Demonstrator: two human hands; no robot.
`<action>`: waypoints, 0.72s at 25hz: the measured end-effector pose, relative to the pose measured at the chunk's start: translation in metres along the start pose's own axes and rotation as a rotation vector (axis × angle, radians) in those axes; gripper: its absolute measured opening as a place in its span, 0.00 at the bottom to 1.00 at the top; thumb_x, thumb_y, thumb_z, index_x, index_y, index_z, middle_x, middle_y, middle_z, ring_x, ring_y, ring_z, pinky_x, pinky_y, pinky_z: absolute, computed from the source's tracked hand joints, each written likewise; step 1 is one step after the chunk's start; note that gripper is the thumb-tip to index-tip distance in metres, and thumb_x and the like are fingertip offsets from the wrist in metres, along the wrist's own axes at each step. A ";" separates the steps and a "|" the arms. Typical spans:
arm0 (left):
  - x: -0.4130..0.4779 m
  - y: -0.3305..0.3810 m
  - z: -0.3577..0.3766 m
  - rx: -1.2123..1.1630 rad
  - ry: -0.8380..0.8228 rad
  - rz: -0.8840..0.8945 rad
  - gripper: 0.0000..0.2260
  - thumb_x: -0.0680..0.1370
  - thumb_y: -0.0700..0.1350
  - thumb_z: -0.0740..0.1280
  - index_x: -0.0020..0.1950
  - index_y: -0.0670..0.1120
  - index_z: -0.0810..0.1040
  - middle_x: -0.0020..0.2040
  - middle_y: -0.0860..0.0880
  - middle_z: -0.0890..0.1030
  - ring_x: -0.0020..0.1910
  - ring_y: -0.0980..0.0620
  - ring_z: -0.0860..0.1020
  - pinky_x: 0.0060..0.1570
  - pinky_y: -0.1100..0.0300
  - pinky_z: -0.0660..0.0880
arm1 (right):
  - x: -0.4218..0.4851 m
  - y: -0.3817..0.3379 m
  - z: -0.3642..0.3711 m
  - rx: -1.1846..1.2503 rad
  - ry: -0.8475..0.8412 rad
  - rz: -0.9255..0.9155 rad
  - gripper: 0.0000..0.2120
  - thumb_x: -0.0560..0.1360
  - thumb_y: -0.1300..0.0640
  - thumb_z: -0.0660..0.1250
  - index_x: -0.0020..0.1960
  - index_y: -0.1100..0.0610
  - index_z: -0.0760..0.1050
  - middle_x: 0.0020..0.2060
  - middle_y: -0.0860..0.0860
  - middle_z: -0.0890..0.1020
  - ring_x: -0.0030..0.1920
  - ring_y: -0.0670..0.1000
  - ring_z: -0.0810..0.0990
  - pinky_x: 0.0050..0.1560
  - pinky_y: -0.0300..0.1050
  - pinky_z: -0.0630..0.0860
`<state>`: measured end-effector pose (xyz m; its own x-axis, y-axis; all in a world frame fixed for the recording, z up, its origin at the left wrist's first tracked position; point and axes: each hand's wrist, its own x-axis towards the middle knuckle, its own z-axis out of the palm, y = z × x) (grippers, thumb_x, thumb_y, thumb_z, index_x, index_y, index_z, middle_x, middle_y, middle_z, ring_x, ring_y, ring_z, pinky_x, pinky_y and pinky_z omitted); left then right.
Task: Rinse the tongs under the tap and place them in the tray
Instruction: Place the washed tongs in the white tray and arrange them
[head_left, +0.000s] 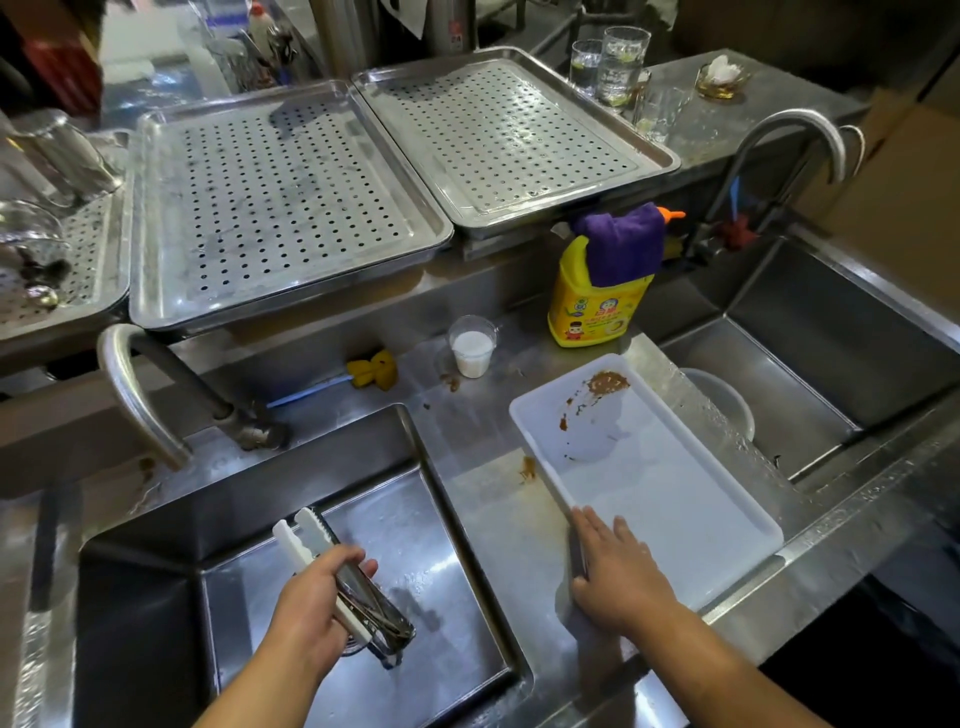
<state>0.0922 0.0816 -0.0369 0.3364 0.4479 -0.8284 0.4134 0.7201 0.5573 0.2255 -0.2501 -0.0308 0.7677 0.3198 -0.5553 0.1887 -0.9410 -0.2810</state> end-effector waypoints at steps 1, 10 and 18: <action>0.000 0.000 -0.001 -0.003 0.000 0.000 0.07 0.75 0.38 0.74 0.50 0.41 0.79 0.32 0.43 0.87 0.41 0.45 0.85 0.41 0.47 0.83 | 0.001 -0.002 0.002 -0.003 0.000 0.002 0.42 0.79 0.50 0.62 0.85 0.45 0.42 0.85 0.45 0.49 0.84 0.60 0.46 0.81 0.65 0.51; -0.006 0.003 -0.011 -0.015 0.013 0.003 0.08 0.74 0.38 0.74 0.51 0.41 0.78 0.33 0.42 0.87 0.43 0.43 0.84 0.62 0.33 0.76 | 0.001 -0.033 0.014 -0.003 -0.067 -0.004 0.43 0.77 0.47 0.61 0.85 0.46 0.40 0.85 0.45 0.47 0.84 0.60 0.44 0.80 0.65 0.51; -0.010 0.008 -0.024 -0.042 -0.006 0.028 0.04 0.76 0.37 0.72 0.46 0.41 0.78 0.31 0.45 0.86 0.29 0.48 0.86 0.40 0.48 0.83 | -0.002 -0.055 0.027 -0.029 -0.087 -0.032 0.44 0.75 0.46 0.59 0.84 0.46 0.39 0.85 0.44 0.46 0.84 0.61 0.45 0.80 0.66 0.53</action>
<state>0.0724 0.0957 -0.0254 0.3524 0.4649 -0.8122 0.3679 0.7292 0.5770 0.1967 -0.1961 -0.0351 0.7052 0.3570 -0.6126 0.2309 -0.9325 -0.2777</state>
